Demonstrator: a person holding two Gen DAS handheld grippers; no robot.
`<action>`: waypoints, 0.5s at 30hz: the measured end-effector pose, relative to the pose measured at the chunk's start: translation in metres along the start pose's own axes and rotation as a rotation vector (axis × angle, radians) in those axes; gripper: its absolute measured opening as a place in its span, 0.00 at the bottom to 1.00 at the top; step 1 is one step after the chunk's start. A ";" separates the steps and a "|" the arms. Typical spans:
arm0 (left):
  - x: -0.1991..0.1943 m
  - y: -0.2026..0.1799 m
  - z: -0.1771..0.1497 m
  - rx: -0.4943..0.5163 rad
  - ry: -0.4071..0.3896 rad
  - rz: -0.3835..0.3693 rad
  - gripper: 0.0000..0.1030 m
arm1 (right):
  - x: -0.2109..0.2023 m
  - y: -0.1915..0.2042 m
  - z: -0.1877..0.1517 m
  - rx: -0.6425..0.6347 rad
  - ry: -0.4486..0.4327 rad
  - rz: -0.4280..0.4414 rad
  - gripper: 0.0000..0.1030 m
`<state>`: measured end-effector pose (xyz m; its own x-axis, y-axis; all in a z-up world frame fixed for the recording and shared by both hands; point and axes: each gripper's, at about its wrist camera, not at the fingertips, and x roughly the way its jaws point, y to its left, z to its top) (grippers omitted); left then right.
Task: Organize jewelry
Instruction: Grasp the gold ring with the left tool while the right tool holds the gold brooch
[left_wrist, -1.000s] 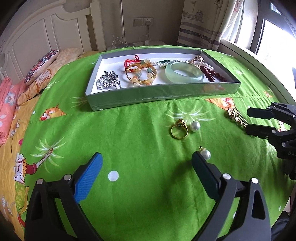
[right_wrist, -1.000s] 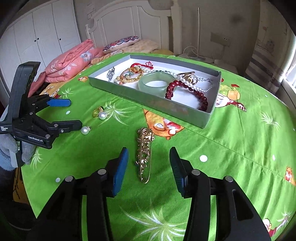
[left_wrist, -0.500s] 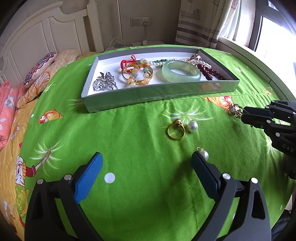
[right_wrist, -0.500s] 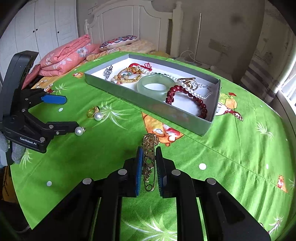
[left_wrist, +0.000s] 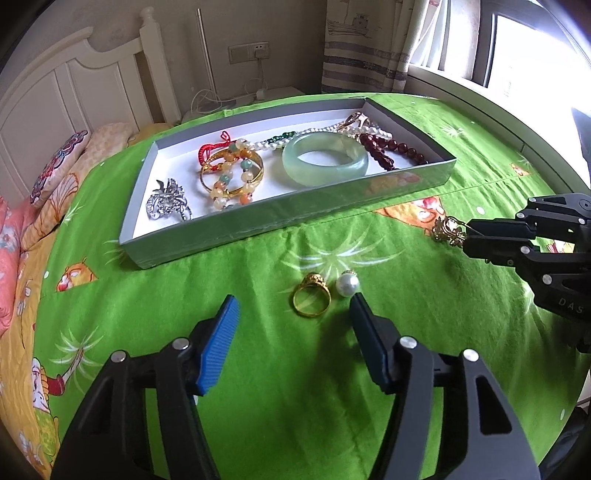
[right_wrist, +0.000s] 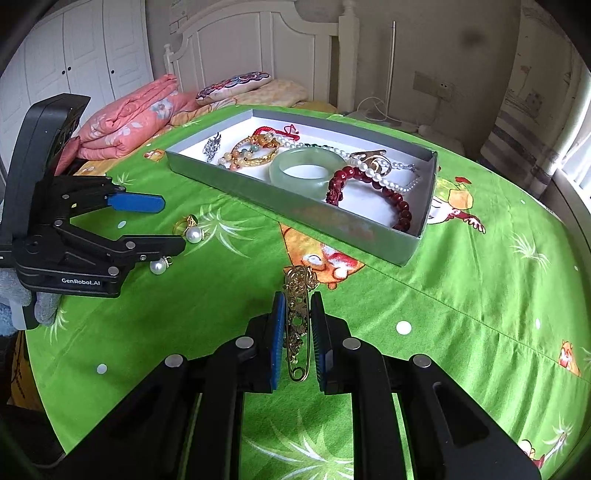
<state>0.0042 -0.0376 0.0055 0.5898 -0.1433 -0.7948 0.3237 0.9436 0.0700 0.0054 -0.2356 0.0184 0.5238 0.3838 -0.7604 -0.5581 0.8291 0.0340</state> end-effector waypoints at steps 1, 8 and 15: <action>0.001 -0.002 0.001 0.008 -0.004 0.003 0.59 | 0.000 0.000 0.000 0.000 0.000 0.002 0.14; 0.001 -0.006 0.001 0.036 -0.024 -0.068 0.36 | -0.001 -0.001 -0.001 0.011 -0.004 0.013 0.14; -0.003 -0.017 -0.003 0.138 -0.029 -0.074 0.27 | 0.000 -0.003 -0.001 0.019 -0.002 0.020 0.14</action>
<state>-0.0055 -0.0522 0.0045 0.5808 -0.2217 -0.7833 0.4646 0.8804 0.0953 0.0062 -0.2382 0.0181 0.5139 0.4014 -0.7581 -0.5566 0.8285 0.0614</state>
